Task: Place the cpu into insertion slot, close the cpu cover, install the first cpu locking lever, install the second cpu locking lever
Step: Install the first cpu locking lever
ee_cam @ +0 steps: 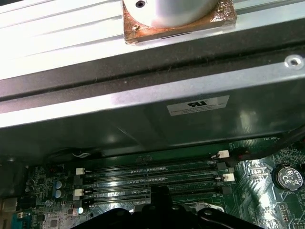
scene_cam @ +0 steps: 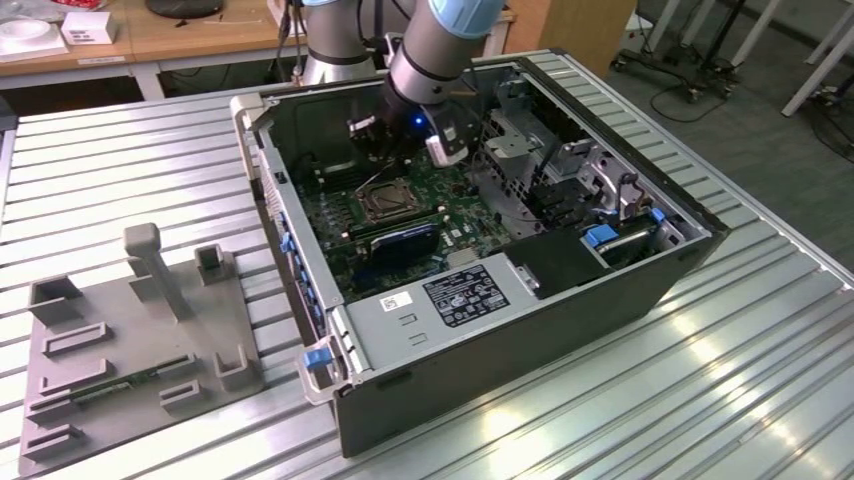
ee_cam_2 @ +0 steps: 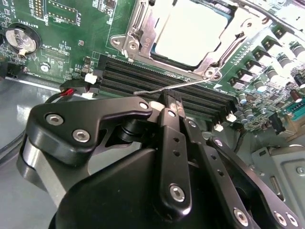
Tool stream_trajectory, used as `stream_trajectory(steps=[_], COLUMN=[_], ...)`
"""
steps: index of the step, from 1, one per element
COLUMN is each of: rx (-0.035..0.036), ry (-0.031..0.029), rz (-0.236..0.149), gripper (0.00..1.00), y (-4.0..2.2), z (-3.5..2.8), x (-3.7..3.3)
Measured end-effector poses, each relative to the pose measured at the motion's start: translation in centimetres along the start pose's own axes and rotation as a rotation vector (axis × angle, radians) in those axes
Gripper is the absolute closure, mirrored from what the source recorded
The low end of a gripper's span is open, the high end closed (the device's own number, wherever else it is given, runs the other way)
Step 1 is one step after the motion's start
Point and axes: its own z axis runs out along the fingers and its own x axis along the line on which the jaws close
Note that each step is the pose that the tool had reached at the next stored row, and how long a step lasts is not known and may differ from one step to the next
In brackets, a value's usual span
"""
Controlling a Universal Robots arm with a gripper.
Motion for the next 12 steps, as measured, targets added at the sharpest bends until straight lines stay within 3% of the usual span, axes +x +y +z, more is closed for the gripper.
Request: stream_trajectory(steps=[12], rx=[-0.0003], ry=[0.0000], rz=[0.000], gripper=[0.89], y=[-0.19], z=[0.72], x=[-0.63])
